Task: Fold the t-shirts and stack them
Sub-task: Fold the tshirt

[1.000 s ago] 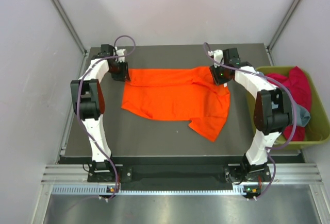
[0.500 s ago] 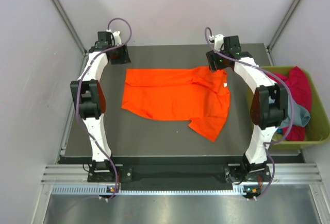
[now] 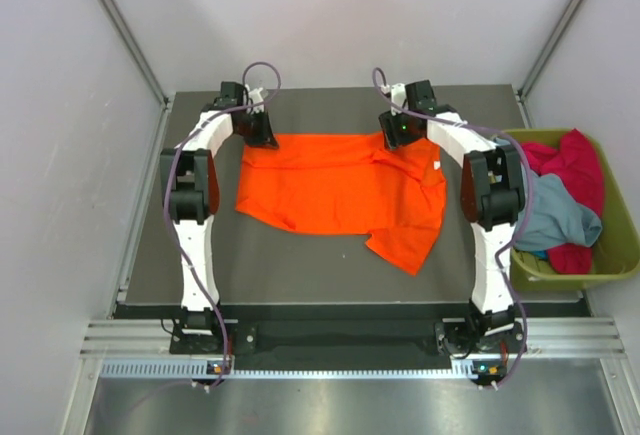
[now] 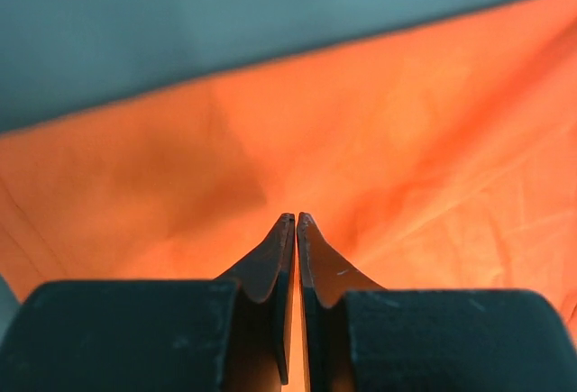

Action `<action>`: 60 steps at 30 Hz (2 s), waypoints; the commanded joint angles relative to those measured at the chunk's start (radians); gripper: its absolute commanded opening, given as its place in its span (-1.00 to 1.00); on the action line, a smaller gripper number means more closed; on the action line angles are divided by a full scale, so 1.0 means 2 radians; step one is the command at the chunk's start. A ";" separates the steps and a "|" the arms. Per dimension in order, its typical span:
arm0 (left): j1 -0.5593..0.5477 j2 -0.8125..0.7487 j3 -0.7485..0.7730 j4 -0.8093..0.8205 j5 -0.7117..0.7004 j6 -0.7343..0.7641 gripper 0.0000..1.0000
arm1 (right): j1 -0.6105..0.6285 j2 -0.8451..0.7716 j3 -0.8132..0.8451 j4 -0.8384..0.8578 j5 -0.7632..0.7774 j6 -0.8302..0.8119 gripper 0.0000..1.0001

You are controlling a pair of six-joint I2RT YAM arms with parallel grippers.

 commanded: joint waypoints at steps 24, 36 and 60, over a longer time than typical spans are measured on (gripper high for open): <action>0.007 -0.011 0.020 -0.019 0.023 -0.012 -0.72 | -0.010 -0.141 -0.079 -0.008 0.014 0.035 0.16; 0.007 -0.027 0.005 -0.029 -0.003 0.002 -0.68 | -0.111 -0.099 -0.082 -0.043 -0.093 0.139 -0.10; 0.005 -0.027 0.000 -0.037 -0.014 0.012 -0.67 | -0.135 -0.053 -0.103 -0.030 -0.115 0.150 -0.18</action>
